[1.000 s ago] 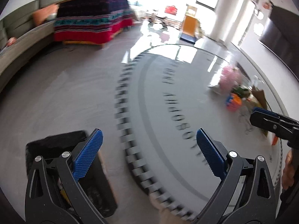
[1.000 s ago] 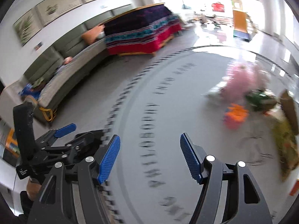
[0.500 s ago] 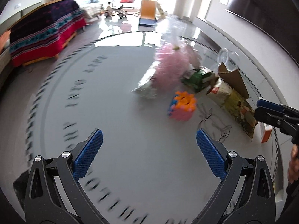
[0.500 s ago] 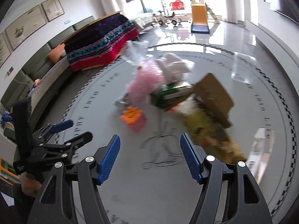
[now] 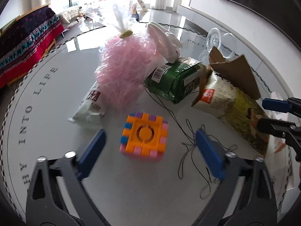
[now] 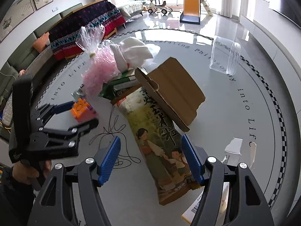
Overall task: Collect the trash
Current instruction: 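Grasp the orange toy block with the left tool while the right tool grasps the corn snack bag, then carry both items to the black bin and open both tools, then grasp the orange-and-white medicine box with the right tool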
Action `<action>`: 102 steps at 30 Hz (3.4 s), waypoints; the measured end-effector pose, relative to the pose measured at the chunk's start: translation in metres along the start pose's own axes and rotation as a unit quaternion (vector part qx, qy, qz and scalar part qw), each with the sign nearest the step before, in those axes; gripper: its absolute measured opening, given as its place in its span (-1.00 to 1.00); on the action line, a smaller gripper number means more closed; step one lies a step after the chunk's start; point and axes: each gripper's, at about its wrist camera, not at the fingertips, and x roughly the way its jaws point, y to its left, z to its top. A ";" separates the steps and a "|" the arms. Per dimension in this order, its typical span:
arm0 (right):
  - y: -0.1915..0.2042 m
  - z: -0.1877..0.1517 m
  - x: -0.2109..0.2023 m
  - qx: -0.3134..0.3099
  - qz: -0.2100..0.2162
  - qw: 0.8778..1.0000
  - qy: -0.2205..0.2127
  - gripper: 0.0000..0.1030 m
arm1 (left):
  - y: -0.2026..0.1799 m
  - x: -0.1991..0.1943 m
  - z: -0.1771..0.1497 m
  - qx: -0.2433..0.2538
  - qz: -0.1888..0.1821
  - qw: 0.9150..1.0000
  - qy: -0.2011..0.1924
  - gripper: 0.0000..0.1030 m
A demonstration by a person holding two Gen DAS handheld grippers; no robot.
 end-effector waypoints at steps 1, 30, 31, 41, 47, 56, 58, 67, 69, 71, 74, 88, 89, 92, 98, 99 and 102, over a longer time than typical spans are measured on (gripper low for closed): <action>-0.001 -0.001 0.002 -0.001 -0.002 1.000 0.001 0.33 | 0.001 0.003 0.001 0.001 -0.002 1.000 0.003 0.25; 0.084 -0.022 -0.014 -0.041 0.044 0.998 0.016 -0.19 | 0.058 -0.067 -0.061 -0.028 -0.009 0.999 -0.021 -0.21; 0.089 -0.023 -0.016 -0.043 0.046 0.998 0.014 -0.18 | 0.061 -0.073 -0.066 -0.030 -0.006 0.999 -0.024 -0.21; 0.182 -0.036 -0.026 -0.072 0.105 0.992 0.003 -0.17 | 0.114 -0.143 -0.123 -0.080 0.039 0.994 -0.057 -0.21; 0.251 -0.046 -0.026 -0.105 0.158 0.982 0.011 -0.17 | 0.156 -0.179 -0.165 -0.122 0.079 0.987 -0.070 -0.21; 0.389 -0.072 -0.015 -0.192 0.245 0.949 0.045 -0.17 | 0.222 -0.238 -0.256 -0.200 0.162 0.964 -0.065 -0.21; 0.417 -0.078 -0.011 -0.211 0.259 0.941 0.057 -0.17 | 0.236 -0.249 -0.275 -0.225 0.181 0.955 -0.062 -0.21; 0.541 -0.095 0.015 -0.263 0.300 0.910 0.117 0.40 | 0.305 -0.279 -0.349 -0.349 0.265 0.898 -0.034 0.50; 0.553 -0.096 0.013 -0.268 0.295 0.911 0.108 0.40 | 0.313 -0.292 -0.367 -0.366 0.296 0.882 -0.042 0.88; 0.555 -0.097 0.009 -0.274 0.297 0.909 0.103 0.40 | 0.318 -0.297 -0.373 -0.380 0.299 0.874 -0.045 0.88; 0.550 -0.095 0.007 -0.281 0.287 0.911 0.092 0.40 | 0.322 -0.301 -0.376 -0.391 0.300 0.869 -0.045 0.88; 0.489 -0.084 -0.008 -0.237 0.290 0.925 0.064 0.40 | 0.296 -0.285 -0.324 -0.331 0.273 0.902 -0.056 0.88; 0.480 -0.082 -0.011 -0.232 0.289 0.927 0.058 0.40 | 0.292 -0.284 -0.319 -0.325 0.270 0.905 -0.059 0.88; 0.450 -0.075 -0.019 -0.208 0.283 0.935 0.046 0.40 | 0.274 -0.277 -0.297 -0.301 0.254 0.917 -0.065 0.88; 0.378 -0.065 -0.031 -0.153 0.245 0.957 0.015 0.40 | 0.231 -0.250 -0.243 -0.240 0.212 0.945 -0.069 0.88; 0.364 -0.063 -0.034 -0.145 0.236 0.961 0.010 0.40 | 0.223 -0.244 -0.234 -0.230 0.203 0.949 -0.070 0.88; 0.323 -0.060 -0.039 -0.120 0.208 0.971 -0.003 0.40 | 0.197 -0.227 -0.205 -0.202 0.177 0.961 -0.074 0.88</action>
